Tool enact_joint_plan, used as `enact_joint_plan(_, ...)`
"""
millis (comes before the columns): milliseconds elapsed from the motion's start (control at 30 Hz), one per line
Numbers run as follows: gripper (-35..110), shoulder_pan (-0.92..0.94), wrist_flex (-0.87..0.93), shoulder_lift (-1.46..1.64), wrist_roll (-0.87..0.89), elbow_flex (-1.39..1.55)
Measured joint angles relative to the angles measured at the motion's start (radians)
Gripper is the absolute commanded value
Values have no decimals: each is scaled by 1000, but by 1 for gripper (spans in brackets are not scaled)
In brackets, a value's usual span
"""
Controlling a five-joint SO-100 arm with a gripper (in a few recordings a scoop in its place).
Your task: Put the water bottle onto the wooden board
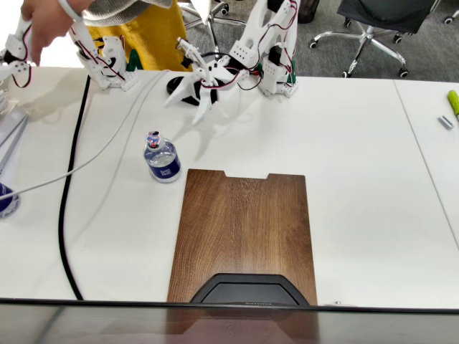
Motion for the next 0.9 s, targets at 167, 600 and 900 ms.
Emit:
enact_joint_plan(167, 41, -2, 0, -52, -2, -58)
enact_joint_plan(600, 41, 5, 0, -147, -18, -147)
enact_joint_plan(900, 41, 5, 0, -213, -20, -224)
